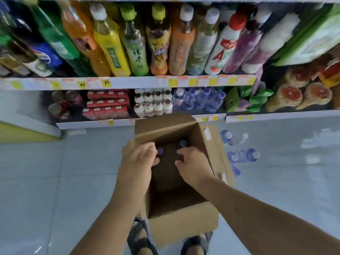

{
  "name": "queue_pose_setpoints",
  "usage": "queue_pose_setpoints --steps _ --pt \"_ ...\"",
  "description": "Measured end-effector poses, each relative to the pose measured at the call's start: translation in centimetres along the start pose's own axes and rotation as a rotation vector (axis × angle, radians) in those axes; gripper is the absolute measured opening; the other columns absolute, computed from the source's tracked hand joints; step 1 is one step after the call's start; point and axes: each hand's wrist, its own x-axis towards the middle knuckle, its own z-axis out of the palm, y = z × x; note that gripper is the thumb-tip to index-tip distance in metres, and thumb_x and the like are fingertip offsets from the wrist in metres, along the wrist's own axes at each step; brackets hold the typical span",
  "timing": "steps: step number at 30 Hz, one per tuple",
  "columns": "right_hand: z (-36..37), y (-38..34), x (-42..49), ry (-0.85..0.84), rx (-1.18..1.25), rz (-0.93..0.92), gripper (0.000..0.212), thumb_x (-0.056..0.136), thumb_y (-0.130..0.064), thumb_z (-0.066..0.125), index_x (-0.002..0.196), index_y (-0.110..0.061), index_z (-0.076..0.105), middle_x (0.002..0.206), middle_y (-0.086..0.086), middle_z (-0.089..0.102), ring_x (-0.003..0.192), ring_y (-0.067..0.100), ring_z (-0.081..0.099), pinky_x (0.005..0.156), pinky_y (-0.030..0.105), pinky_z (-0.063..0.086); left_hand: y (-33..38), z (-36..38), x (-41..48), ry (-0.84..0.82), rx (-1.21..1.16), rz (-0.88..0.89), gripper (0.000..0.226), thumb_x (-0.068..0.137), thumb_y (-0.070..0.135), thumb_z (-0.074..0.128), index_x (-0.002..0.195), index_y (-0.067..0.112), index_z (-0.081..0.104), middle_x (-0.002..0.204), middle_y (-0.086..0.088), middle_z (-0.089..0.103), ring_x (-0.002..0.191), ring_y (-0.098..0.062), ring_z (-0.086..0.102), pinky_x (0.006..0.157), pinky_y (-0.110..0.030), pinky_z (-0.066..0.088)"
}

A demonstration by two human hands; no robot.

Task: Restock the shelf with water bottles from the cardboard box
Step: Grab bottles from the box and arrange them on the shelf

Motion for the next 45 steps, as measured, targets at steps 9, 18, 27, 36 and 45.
queue_pose_setpoints --steps 9,18,27,36,45 --pt "13.9 4.2 12.7 -0.018 -0.116 -0.156 0.035 0.090 -0.024 0.064 0.125 -0.024 0.059 0.125 0.006 0.056 0.112 0.027 0.058 0.092 0.038 0.052 -8.8 2.6 11.8 0.047 -0.043 0.069 0.027 0.082 0.062 0.048 0.101 0.056 0.066 0.102 0.027 0.071 0.106 -0.001 0.065 0.104 -0.045 0.044" --pt "20.3 6.0 17.7 -0.058 -0.265 -0.221 0.024 0.096 -0.009 0.049 0.114 -0.003 0.063 0.117 0.020 0.060 0.108 0.037 0.057 0.086 0.040 0.045 -10.9 3.5 14.9 0.043 -0.140 0.160 0.039 0.079 0.060 0.048 0.112 0.051 0.066 0.106 0.025 0.071 0.105 0.002 0.066 0.100 -0.038 0.045" --pt "11.7 3.8 10.7 0.119 -0.181 -0.350 0.024 0.093 -0.015 0.056 0.113 -0.013 0.068 0.109 0.009 0.060 0.103 0.030 0.055 0.086 0.035 0.048 -8.1 2.6 11.1 0.015 -0.163 0.137 0.025 0.097 0.046 0.048 0.108 0.042 0.070 0.108 0.019 0.073 0.102 0.000 0.068 0.099 -0.037 0.044" --pt "-11.6 -7.4 -6.7 0.353 0.069 -0.442 0.019 0.070 -0.013 0.065 0.088 -0.012 0.073 0.082 0.004 0.066 0.078 0.017 0.057 0.072 0.029 0.046 5.6 0.2 -2.2 -0.065 -0.265 0.131 0.027 0.099 0.035 0.052 0.112 0.026 0.073 0.110 0.012 0.074 0.107 -0.007 0.066 0.085 -0.027 0.039" --pt "-38.9 -23.7 -26.5 0.543 0.355 -0.600 0.027 0.070 -0.023 0.071 0.091 -0.039 0.072 0.086 -0.017 0.072 0.064 -0.004 0.062 0.060 0.012 0.051 26.4 -4.0 -20.3 -0.457 -0.346 0.344 0.029 0.097 0.038 0.047 0.104 0.023 0.071 0.111 0.003 0.076 0.099 -0.009 0.071 0.081 -0.032 0.056"
